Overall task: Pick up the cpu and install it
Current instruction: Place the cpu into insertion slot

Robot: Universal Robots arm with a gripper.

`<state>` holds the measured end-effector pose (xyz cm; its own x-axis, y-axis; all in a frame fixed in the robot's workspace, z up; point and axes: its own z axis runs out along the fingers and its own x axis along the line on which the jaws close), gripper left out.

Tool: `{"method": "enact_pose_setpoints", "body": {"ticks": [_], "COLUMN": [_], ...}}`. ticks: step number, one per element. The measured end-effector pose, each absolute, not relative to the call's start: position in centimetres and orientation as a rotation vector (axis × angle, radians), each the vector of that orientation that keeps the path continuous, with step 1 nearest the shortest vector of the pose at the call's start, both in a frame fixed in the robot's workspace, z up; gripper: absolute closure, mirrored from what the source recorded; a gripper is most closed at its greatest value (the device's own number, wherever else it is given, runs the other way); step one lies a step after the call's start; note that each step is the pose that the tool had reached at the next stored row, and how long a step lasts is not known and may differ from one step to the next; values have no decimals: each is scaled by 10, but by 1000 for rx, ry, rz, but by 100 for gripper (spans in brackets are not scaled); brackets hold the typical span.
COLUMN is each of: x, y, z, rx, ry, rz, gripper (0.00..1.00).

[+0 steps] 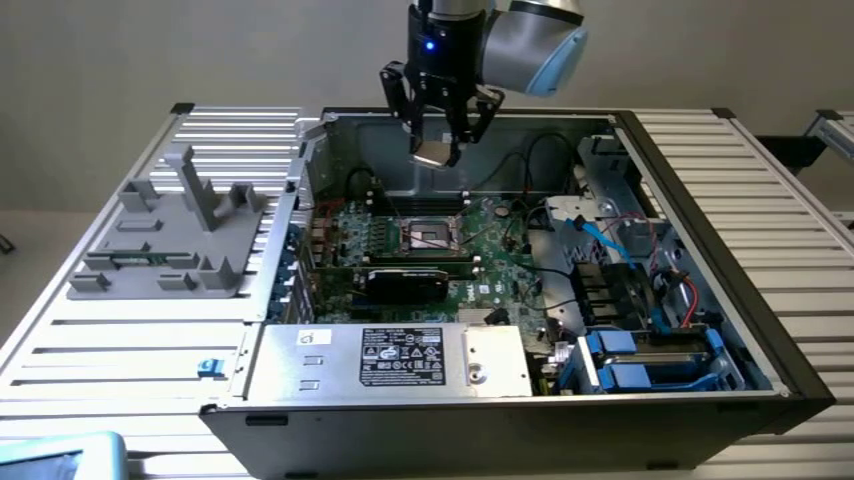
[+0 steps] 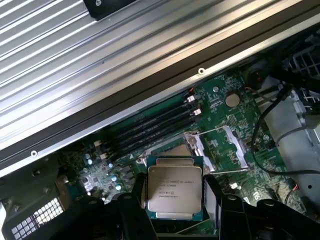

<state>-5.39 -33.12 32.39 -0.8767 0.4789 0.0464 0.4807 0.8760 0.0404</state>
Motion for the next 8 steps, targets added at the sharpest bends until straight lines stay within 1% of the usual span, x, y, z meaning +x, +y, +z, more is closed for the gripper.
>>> {"method": "enact_pose_setpoints", "body": {"ticks": [8], "x": [-54], "y": [-331], "z": [323], "rx": [-973], "ry": [-2953], "rz": [-82], "gripper": [45]}}
